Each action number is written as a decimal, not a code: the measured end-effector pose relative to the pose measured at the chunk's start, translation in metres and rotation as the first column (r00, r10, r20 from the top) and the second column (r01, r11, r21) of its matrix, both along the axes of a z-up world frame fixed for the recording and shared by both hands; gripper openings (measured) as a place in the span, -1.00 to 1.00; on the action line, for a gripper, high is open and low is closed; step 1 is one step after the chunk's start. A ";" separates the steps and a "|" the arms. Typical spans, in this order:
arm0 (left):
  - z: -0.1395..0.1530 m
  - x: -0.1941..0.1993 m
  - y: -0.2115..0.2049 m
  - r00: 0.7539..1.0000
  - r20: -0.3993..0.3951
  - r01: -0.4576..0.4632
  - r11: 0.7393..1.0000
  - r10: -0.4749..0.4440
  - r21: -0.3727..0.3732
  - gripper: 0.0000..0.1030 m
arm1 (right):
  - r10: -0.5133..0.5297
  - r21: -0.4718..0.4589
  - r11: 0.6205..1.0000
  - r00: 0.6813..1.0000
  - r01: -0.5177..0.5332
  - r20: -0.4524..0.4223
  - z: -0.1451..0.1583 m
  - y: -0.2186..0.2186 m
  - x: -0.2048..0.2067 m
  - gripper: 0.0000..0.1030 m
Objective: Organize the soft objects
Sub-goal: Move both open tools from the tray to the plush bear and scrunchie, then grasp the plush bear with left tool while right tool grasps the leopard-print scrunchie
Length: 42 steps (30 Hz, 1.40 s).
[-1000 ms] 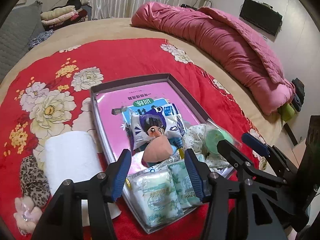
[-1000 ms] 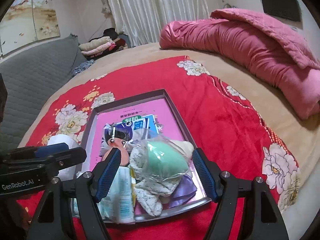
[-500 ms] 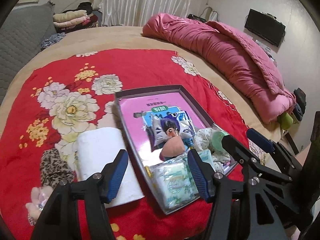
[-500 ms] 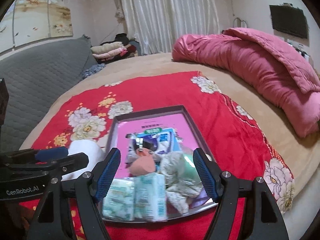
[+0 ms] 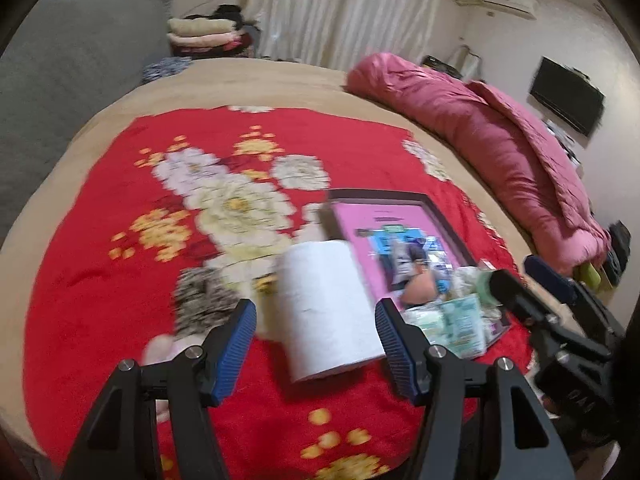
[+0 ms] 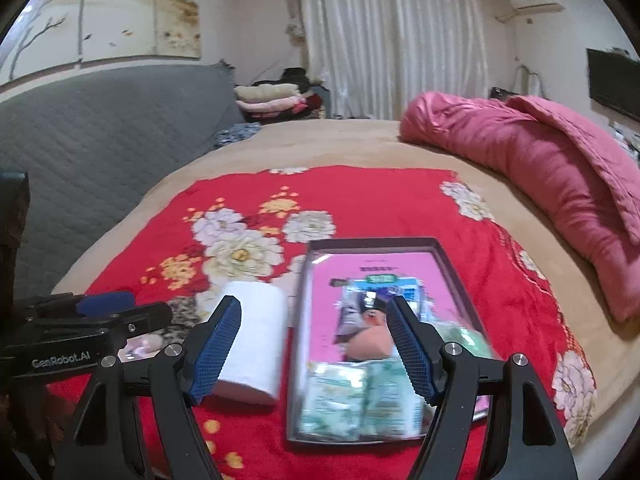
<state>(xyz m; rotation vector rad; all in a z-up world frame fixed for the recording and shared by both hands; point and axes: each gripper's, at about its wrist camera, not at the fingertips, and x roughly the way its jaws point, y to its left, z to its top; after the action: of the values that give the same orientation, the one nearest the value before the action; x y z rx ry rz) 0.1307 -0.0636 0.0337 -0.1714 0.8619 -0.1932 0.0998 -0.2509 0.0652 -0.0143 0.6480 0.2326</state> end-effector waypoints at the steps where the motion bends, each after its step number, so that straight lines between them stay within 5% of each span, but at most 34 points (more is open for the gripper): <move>1: -0.001 -0.003 0.010 1.000 -0.003 -0.017 1.000 0.017 0.000 0.19 | 0.014 -0.004 1.000 1.000 -0.014 0.004 0.002 0.007 -0.002 0.48; 10: -0.031 -0.036 0.095 0.985 -0.060 -0.163 0.986 0.164 0.021 0.19 | 0.182 -0.001 0.983 0.983 -0.182 -0.029 0.003 0.080 -0.011 0.48; 18: -0.062 -0.047 0.120 0.982 -0.100 -0.160 0.987 0.160 0.008 0.20 | 0.292 -0.027 0.955 0.952 -0.295 -0.089 -0.011 0.132 -0.020 0.48; 23: -0.082 -0.048 0.129 0.984 -0.120 -0.138 0.988 0.130 -0.062 0.20 | 0.316 -0.037 0.946 0.941 -0.322 -0.120 -0.022 0.140 -0.021 0.48; 29: -0.103 -0.045 0.133 0.984 -0.124 -0.138 0.989 0.130 -0.058 0.21 | 0.322 -0.043 0.942 0.934 -0.332 -0.156 -0.034 0.144 -0.015 0.48; 33: -0.111 -0.039 0.135 0.987 -0.111 -0.128 0.990 0.120 -0.065 0.46 | 0.328 -0.050 0.938 0.927 -0.342 -0.184 -0.043 0.150 -0.009 0.48; 42: -0.130 -0.025 0.153 0.978 -0.127 -0.183 0.974 0.166 -0.133 0.46 | 0.337 -0.088 0.926 0.908 -0.368 -0.249 -0.060 0.185 0.025 0.48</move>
<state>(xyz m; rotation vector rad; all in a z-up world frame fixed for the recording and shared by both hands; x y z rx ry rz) 0.1054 0.0896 -0.0959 -0.3953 0.9432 -0.0810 0.1250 -0.0661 0.0057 -0.2387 0.8909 0.5481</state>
